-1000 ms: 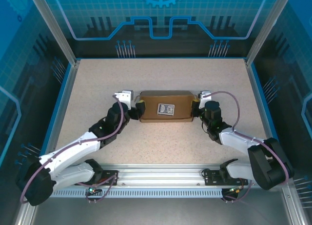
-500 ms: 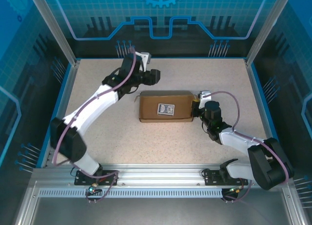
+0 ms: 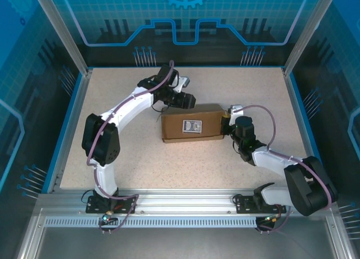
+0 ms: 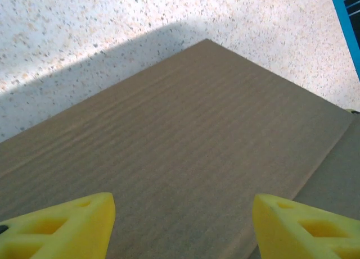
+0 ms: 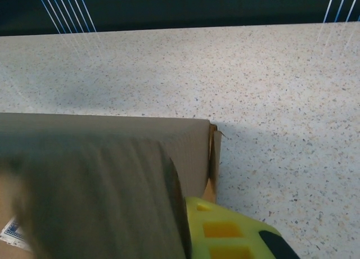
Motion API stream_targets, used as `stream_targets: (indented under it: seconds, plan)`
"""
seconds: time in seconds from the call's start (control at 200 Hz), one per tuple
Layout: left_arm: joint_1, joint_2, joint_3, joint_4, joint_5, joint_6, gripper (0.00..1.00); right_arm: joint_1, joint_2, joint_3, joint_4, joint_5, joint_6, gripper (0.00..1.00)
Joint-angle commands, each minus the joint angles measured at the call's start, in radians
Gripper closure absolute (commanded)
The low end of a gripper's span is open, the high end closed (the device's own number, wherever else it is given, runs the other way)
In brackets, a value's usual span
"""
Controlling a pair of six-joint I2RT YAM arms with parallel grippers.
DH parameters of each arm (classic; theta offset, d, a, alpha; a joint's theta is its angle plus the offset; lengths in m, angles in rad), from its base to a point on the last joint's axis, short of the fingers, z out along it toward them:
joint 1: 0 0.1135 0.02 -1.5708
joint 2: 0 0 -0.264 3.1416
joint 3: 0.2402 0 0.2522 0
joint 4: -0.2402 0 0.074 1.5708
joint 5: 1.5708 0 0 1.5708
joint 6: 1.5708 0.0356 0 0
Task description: Fold the paper box
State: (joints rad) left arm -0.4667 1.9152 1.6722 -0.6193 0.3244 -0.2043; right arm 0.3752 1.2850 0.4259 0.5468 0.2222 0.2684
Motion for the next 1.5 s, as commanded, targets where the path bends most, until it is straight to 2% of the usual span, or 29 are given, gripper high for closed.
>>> stream_targets:
  seconds: [0.0,0.11,0.275,0.59,0.75,0.896,1.211,1.361,1.496]
  plan:
    - [-0.003,-0.013,-0.055,0.008,0.047,-0.011,0.34,0.016,0.007,0.016,-0.042,0.015,-0.01,0.86]
    - [-0.004,-0.012,-0.094,0.039,0.041,-0.025,0.34,0.016,-0.018,0.017,-0.09,0.011,-0.012,0.79]
    - [-0.004,-0.013,-0.141,0.082,0.029,-0.046,0.35,0.017,-0.11,0.018,-0.229,-0.023,-0.018,0.61]
    - [-0.006,-0.017,-0.19,0.148,-0.008,-0.062,0.35,0.05,-0.422,-0.014,-0.526,-0.034,-0.031,0.53]
    - [-0.006,-0.026,-0.216,0.185,-0.028,-0.073,0.36,0.051,-0.473,0.062,-0.617,-0.055,-0.057,0.49]
    - [-0.006,-0.034,-0.244,0.214,-0.036,-0.088,0.35,0.032,-0.362,0.185,-0.651,-0.094,-0.07,0.44]
    - [-0.008,-0.064,-0.322,0.288,-0.038,-0.128,0.35,-0.116,0.104,0.499,-0.757,-0.294,-0.049,0.43]
    - [-0.008,-0.096,-0.358,0.33,-0.055,-0.139,0.34,-0.139,0.271,0.56,-0.772,-0.364,-0.016,0.45]
    - [-0.007,-0.147,-0.397,0.367,-0.113,-0.137,0.32,-0.145,0.358,0.565,-0.766,-0.369,0.007,0.47]
